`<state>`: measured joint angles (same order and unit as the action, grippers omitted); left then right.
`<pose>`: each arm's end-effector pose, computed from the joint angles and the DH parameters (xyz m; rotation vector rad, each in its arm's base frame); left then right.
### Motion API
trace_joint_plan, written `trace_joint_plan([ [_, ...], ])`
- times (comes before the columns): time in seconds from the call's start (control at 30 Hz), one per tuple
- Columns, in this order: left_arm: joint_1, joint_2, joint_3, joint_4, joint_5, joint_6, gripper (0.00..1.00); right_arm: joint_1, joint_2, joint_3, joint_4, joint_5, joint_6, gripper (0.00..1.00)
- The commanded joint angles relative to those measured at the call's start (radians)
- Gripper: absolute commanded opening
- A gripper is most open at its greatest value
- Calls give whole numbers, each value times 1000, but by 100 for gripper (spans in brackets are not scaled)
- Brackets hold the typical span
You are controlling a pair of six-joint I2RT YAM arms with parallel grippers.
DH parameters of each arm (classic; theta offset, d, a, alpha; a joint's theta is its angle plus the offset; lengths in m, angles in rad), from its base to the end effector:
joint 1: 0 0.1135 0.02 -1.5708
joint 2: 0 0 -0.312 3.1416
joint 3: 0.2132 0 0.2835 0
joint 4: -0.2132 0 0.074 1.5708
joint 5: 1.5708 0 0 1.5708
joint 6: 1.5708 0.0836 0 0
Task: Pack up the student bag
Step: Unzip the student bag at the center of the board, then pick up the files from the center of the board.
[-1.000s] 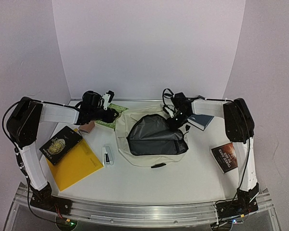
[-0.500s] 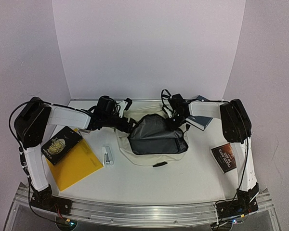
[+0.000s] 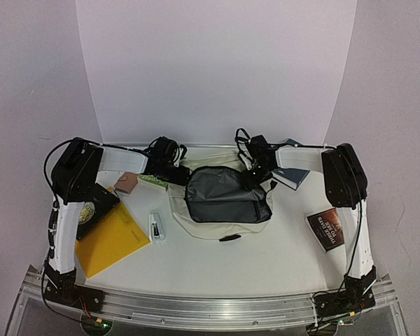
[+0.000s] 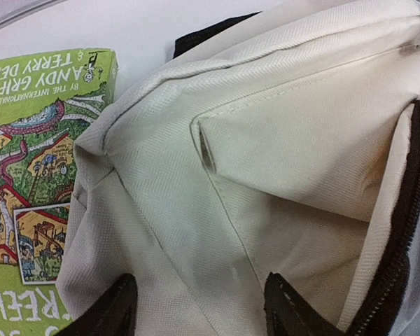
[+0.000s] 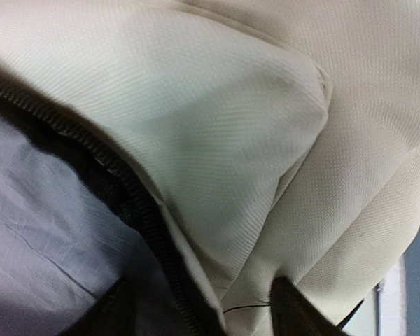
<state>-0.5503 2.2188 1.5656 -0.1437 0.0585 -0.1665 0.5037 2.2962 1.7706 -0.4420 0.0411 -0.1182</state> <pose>0.4874 -0.3048 0.1289 0.4869 2.3554 -0.4097 0.5150 0.2799 0.1301 -0.7617 2.4233 0.1001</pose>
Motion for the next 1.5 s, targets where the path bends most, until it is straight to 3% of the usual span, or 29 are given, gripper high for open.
trace_joint_plan([
  [0.0,6,-84,43,-175,-70,-38,71,-5,-125,10,-23,38,-20,83],
  [0.1,4,-180,63,-344,-111,-57,86,-5,-208,1,-31,13,-38,98],
  [0.17,3,-221,74,-464,-139,-72,93,-6,-264,-1,-43,-5,-42,98],
  [0.3,-18,-351,-26,-617,-184,-84,99,-6,-362,-18,-72,-86,-34,98],
  [0.57,-151,-562,-237,-821,-275,-204,99,-3,-542,-166,-89,-340,7,98],
  [0.8,-235,-575,-369,-851,-160,-299,92,-3,-621,-258,-89,-349,4,98],
  [0.93,-247,-566,-443,-777,-111,-317,79,-2,-632,-300,-89,-346,-6,98],
  [1.1,-246,-477,-432,-701,-103,-305,67,-2,-634,-313,-87,-345,-8,98],
  [1.47,-90,-329,-331,-612,-106,-277,38,-4,-670,-327,-84,-318,-12,98],
])
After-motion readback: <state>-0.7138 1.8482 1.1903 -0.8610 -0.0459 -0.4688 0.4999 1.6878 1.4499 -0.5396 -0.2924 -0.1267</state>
